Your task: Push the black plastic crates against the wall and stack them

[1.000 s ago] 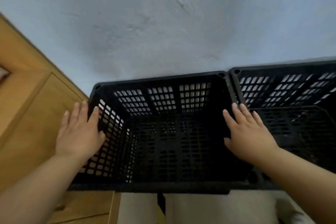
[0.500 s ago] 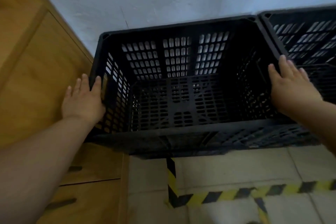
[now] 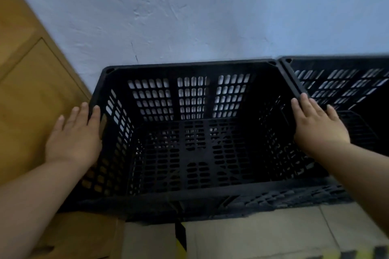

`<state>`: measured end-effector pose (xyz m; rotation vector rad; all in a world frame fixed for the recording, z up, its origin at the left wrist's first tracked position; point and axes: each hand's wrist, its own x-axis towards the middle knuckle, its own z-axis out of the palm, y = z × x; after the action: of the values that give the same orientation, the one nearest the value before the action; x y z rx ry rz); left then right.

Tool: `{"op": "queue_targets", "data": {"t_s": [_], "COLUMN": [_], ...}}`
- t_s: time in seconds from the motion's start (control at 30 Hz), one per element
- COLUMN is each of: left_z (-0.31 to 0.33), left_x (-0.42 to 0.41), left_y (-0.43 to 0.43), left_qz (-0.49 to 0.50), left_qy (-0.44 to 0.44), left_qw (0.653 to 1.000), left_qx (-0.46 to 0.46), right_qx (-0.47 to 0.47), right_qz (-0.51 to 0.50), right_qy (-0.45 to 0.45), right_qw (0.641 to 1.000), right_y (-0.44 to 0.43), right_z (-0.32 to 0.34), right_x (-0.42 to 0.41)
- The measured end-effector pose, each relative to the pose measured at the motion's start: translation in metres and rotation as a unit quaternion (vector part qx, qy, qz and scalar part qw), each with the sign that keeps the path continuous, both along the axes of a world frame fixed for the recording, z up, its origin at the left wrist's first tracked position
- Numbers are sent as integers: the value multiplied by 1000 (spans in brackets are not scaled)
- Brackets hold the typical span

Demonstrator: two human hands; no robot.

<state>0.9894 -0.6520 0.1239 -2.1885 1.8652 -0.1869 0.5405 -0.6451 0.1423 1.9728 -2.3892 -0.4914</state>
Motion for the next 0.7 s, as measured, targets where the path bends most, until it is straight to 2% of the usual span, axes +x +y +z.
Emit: {"op": "queue_targets", "data": {"t_s": [0.3, 0.7], "left_z": [1, 0], "left_x": [-3, -9], "left_y": [-25, -22], "left_qz": [-7, -51], "left_qy": [-8, 9], "left_qw": [1000, 998], "left_qx": [15, 30], "right_qx": [25, -1], "right_qz": [19, 45], "right_qy": [14, 2], "right_qw": [999, 999], "right_y": [-31, -35], "right_z": [-1, -6], "right_x": [3, -2]}}
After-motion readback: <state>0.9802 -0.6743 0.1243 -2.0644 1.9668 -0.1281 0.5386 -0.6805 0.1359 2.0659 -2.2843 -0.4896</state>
